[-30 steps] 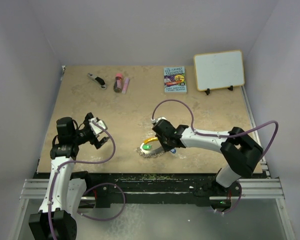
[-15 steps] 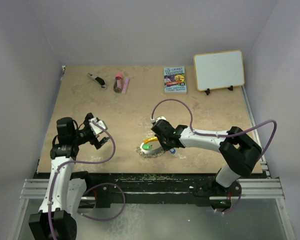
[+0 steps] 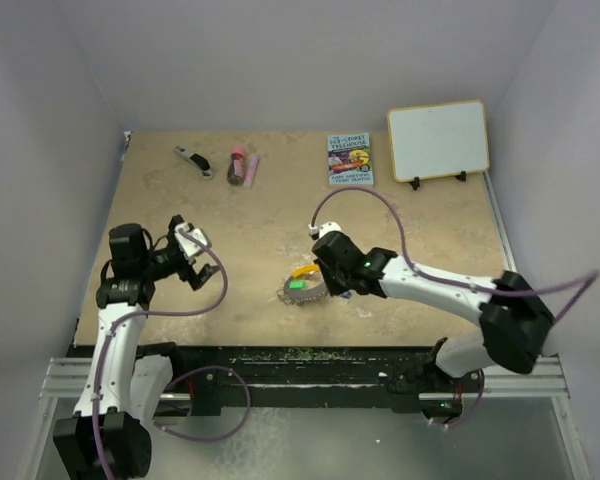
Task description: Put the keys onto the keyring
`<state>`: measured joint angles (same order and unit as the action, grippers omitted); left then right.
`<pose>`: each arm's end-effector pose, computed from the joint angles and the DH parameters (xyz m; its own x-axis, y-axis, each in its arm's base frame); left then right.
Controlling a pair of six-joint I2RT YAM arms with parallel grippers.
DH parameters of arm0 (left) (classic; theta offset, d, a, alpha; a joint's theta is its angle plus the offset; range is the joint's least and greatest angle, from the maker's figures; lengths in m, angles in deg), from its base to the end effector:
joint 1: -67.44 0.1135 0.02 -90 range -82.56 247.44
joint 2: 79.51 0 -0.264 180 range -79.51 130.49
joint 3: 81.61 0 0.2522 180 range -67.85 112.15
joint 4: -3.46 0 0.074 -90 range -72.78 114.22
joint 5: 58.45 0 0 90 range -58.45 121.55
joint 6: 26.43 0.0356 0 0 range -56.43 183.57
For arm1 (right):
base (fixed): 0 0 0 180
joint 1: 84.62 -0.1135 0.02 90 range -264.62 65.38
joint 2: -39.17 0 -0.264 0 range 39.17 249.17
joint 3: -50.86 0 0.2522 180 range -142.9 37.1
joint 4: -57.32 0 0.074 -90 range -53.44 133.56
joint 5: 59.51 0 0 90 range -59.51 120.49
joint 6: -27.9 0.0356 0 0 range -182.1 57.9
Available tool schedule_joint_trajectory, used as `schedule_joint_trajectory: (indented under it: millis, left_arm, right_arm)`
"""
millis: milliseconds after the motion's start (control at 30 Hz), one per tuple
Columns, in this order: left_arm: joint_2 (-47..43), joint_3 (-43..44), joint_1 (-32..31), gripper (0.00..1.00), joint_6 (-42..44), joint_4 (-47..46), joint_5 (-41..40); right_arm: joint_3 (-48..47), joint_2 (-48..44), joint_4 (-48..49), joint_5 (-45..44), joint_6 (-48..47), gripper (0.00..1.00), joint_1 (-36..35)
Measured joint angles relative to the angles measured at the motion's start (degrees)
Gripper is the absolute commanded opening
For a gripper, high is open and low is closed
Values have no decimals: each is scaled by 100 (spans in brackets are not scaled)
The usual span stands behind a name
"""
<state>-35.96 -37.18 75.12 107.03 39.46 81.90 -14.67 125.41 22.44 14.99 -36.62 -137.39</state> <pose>0.1622 -0.0058 0.2436 -0.0432 0.4371 -0.8984 0.7833 0.5730 0.2411 0.1890 0.2329 0.1984 -0.7414 -0.2905 -0.6050 -0.3954 0.9174 0.0441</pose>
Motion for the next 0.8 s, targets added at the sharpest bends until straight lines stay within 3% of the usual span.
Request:
schedule_joint_trajectory:
  millis: [200,333,567,800]
  left_arm:
    - [345,1250,-90,98,-1165,-173,984]
    - [310,1604,-413,98,-2055,-339,1344]
    - [-144,1626,-1189,98,-3067,-317,597]
    - [-817,1394,-1233,98,-3735,-918,192]
  right_arm:
    - [-323,-1460,50,531,-153,0,-22]
    - [-1082,-1281,22,1104,-166,0,-22]
    - [-1814,-588,-179,1624,396,0,-96]
    - [-2002,-498,15,1661,1327,0,-319]
